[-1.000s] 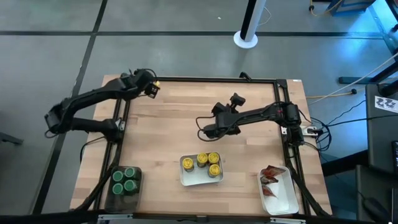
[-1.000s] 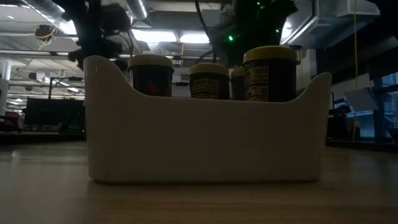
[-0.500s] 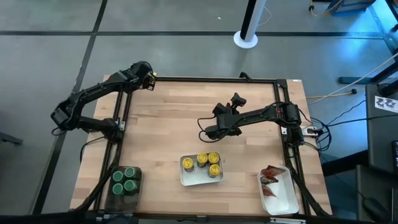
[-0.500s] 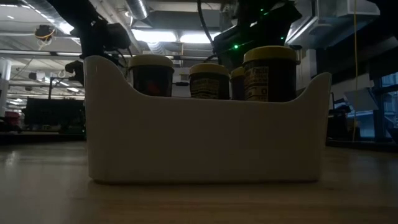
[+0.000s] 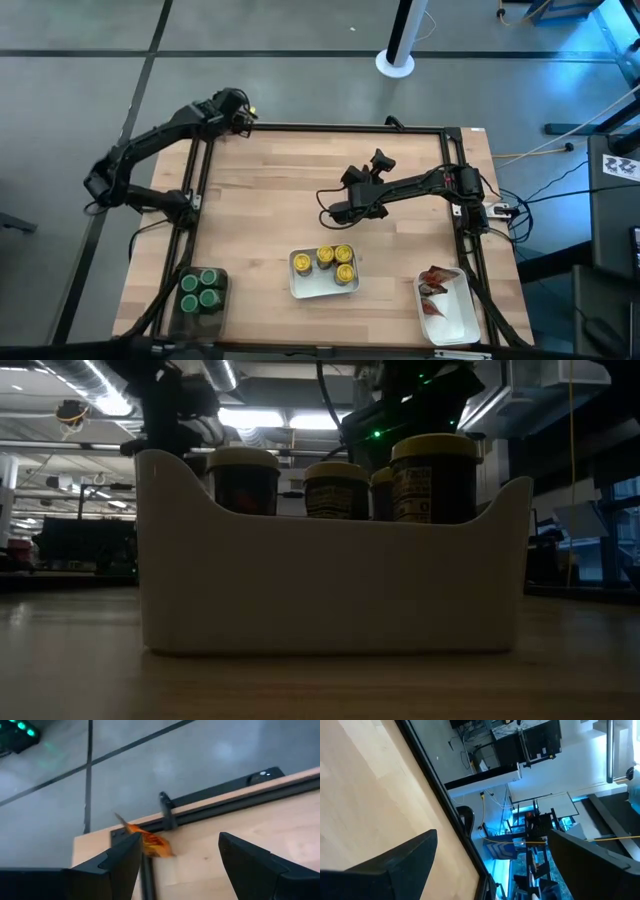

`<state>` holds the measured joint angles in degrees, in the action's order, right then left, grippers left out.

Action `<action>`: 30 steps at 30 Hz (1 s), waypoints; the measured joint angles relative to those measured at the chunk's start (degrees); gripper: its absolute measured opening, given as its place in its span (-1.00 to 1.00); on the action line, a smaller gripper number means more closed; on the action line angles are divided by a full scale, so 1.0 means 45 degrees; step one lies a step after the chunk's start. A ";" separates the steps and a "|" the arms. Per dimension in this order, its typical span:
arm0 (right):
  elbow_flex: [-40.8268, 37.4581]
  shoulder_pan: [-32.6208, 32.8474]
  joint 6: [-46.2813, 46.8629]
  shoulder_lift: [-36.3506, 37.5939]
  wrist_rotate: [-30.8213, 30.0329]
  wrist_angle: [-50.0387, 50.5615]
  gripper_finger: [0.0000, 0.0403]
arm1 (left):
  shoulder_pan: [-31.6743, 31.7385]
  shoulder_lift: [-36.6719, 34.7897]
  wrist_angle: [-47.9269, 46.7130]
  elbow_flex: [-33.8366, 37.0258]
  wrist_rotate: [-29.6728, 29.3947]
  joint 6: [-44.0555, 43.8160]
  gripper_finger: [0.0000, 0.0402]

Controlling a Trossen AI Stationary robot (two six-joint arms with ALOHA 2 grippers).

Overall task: Sort spices by type
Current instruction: Put the brown seasoning bag into the right white bin

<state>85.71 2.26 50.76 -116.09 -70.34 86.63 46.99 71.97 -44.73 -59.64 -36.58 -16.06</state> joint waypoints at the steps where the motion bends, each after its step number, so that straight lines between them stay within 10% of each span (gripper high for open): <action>1: 0.0000 0.0000 0.0000 0.0000 -0.0090 -0.0009 0.88 | 0.0111 0.0144 -0.0425 -0.0392 -0.0006 -0.0043 0.26; 11: 0.0000 0.0001 0.0000 0.0000 -0.0370 -0.0384 0.88 | 0.1490 0.3434 -0.3930 -0.3388 -0.0007 -0.0500 0.26; 30: 0.0000 0.0000 0.0087 0.0000 -0.0803 -0.0637 0.88 | 0.2272 0.5792 -0.4250 -0.3473 -0.0473 -0.1363 0.26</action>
<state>85.71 2.26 51.16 -116.09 -73.96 83.76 57.21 98.04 -63.86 -75.26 -38.70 -22.20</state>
